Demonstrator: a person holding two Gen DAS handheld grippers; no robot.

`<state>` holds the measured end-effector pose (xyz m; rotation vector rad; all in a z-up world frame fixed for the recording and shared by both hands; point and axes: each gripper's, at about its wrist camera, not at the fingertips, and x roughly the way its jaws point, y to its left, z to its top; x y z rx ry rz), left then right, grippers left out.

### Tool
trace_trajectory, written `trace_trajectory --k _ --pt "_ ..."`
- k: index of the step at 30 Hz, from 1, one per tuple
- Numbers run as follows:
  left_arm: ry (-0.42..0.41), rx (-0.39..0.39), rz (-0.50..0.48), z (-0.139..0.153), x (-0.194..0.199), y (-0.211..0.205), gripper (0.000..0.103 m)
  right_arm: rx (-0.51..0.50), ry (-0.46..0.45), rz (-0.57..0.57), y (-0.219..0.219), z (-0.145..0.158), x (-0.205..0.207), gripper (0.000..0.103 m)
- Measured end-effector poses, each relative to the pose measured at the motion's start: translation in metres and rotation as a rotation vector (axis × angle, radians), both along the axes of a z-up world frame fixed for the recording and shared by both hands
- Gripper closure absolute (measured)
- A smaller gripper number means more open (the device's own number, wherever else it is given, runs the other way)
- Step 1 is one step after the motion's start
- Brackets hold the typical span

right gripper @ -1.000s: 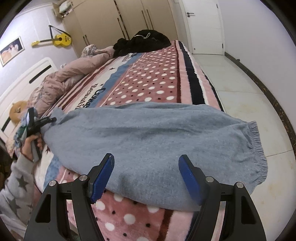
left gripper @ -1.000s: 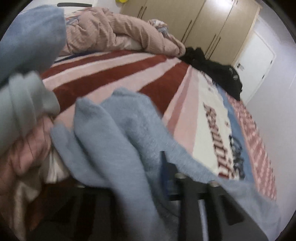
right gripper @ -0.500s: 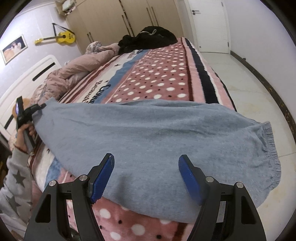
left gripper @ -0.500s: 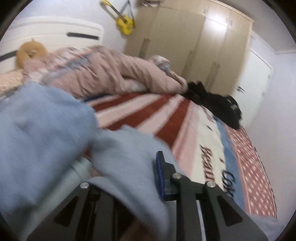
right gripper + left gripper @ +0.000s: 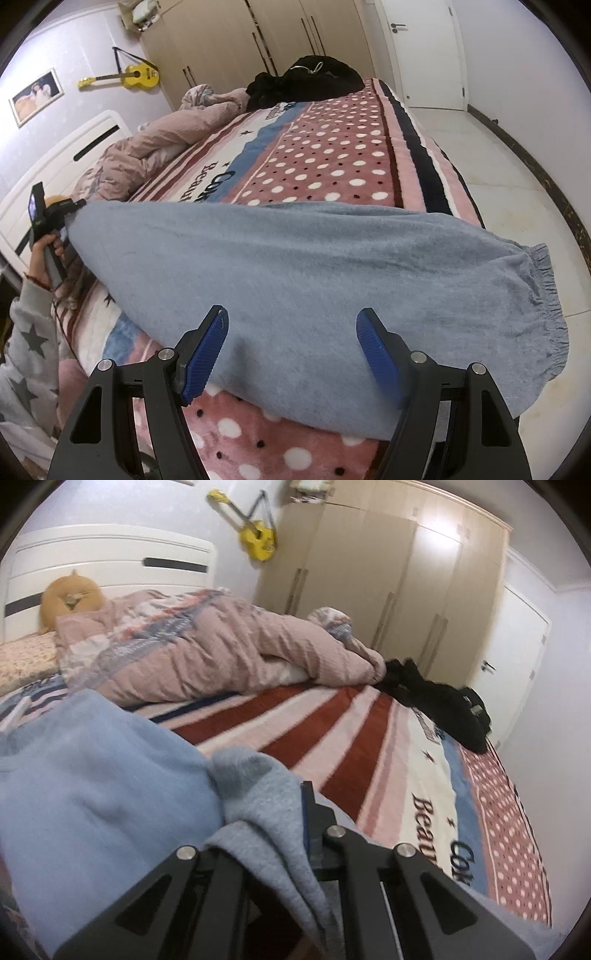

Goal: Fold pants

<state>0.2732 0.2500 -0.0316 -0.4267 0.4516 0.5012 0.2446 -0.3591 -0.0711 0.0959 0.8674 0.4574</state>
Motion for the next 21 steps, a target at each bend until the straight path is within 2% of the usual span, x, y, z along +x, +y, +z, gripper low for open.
trace_trajectory --k 3,6,8,12,16,18,21 --pt "-0.002 -0.011 0.068 0.010 -0.010 0.023 0.100 0.008 0.003 0.003 0.002 0.001 0.000 0.035" --pt "-0.012 0.027 0.139 0.027 -0.025 0.042 0.100 0.005 0.002 0.014 0.006 0.001 0.000 0.035" --pt "-0.030 0.036 0.115 0.040 -0.031 0.044 0.100 0.001 -0.002 0.022 0.010 0.002 0.000 0.035" --pt "-0.064 0.107 -0.036 0.060 -0.028 0.001 0.101 0.016 -0.015 0.028 0.014 0.005 0.001 0.035" --pt "-0.098 0.133 -0.296 0.068 -0.020 -0.078 0.101 0.018 -0.022 0.036 0.018 0.007 0.001 0.035" --pt "-0.090 0.140 -0.420 0.063 -0.014 -0.119 0.101 0.006 -0.031 0.042 0.020 0.009 -0.002 0.035" --pt "-0.043 0.127 -0.600 0.040 -0.004 -0.182 0.101 0.016 -0.040 0.043 0.020 0.013 -0.005 0.035"
